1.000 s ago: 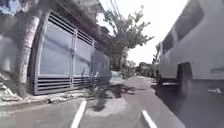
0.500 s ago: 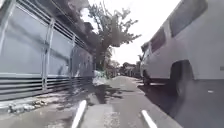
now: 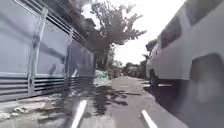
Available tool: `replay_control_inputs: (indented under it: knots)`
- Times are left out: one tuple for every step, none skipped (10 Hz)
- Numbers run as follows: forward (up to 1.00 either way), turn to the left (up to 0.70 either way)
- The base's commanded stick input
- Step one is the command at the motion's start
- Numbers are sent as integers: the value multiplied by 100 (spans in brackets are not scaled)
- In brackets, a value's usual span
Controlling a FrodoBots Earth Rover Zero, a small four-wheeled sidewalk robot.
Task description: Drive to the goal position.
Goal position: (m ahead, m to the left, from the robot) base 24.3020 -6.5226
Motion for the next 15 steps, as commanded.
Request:
replay_control_inputs:
  knots:
    - [100, -6]
    - [100, -27]
    - [100, -36]
    - [100, -36]
    - [100, -37]
    - [100, -32]
    - [100, -29]
    - [100, -28]
    - [100, -23]
    - [100, -8]
    - [100, 0]
    - [100, 0]
    - [100, 0]
    - [100, 0]
    - [100, 0]
